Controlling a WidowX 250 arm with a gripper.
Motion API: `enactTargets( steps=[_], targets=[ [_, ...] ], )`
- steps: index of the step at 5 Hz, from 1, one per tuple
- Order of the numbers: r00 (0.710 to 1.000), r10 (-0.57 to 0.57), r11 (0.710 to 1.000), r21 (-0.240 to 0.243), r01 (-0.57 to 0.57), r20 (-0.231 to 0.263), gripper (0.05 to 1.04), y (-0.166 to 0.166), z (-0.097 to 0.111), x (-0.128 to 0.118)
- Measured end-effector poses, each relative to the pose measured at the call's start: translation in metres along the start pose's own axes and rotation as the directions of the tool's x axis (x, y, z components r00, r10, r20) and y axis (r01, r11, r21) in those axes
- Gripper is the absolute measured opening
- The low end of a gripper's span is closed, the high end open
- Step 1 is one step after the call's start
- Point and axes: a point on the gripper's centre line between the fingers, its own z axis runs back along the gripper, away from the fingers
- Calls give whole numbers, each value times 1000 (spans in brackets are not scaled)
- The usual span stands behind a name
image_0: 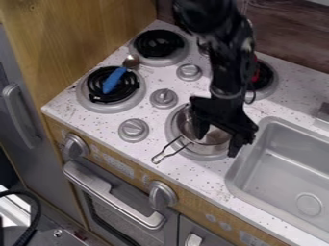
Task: Move the silver pot to the top left burner
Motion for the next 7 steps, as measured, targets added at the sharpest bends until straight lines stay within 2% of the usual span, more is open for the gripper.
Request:
enactTargets(
  steps=[1, 3, 4, 5, 7],
  targets=[
    [999, 20, 999, 37, -22, 36, 997, 5, -11, 16],
    [999, 21, 999, 45, -24, 50, 996, 6, -26, 35],
    [998, 10, 999, 32, -12, 55, 964, 2, -28, 38],
    [997, -5, 999, 36, 3, 72, 655, 3, -28, 41],
    [995, -61, 992, 112, 52, 77, 169, 17, -29, 35]
  ],
)
